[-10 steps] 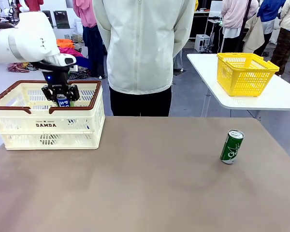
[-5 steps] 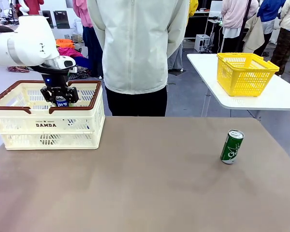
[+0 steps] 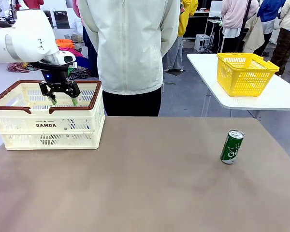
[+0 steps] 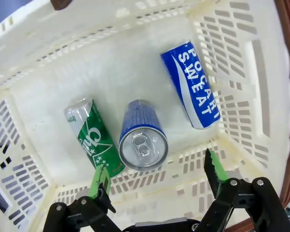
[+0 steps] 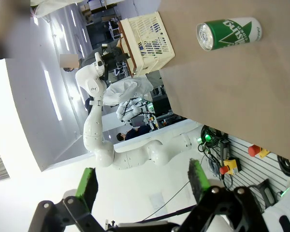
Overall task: Place the drinks into the Shopping basket.
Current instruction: Pick up one drink and place it into the Shopping basket.
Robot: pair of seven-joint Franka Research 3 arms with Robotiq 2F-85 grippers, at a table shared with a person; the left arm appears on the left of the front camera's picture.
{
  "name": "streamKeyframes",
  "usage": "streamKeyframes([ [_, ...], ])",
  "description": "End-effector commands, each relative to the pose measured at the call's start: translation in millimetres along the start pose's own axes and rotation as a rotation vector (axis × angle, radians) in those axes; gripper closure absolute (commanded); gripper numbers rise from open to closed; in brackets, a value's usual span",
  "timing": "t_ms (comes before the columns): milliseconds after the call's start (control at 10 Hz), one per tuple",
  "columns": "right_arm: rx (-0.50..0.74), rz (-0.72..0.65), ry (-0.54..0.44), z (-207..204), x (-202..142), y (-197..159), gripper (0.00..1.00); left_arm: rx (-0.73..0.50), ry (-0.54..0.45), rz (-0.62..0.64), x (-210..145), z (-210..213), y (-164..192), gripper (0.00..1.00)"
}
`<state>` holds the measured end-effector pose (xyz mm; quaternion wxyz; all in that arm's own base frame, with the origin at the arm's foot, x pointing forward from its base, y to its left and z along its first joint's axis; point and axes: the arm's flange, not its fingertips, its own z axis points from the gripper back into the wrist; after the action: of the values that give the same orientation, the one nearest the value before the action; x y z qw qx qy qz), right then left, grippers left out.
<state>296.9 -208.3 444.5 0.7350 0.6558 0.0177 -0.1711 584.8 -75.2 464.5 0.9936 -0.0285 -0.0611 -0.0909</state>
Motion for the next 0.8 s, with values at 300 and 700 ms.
streamKeyframes([
  [300,-0.007,-0.016,0.009,1.6,-3.4,3.1,0.00,-0.123,-0.172,0.015,-35.2,80.9,-12.8,0.00],
  [700,-0.007,-0.016,0.009,1.6,-3.4,3.1,0.00,-0.627,-0.232,0.088,-163.5,193.4,-16.1,0.00],
])
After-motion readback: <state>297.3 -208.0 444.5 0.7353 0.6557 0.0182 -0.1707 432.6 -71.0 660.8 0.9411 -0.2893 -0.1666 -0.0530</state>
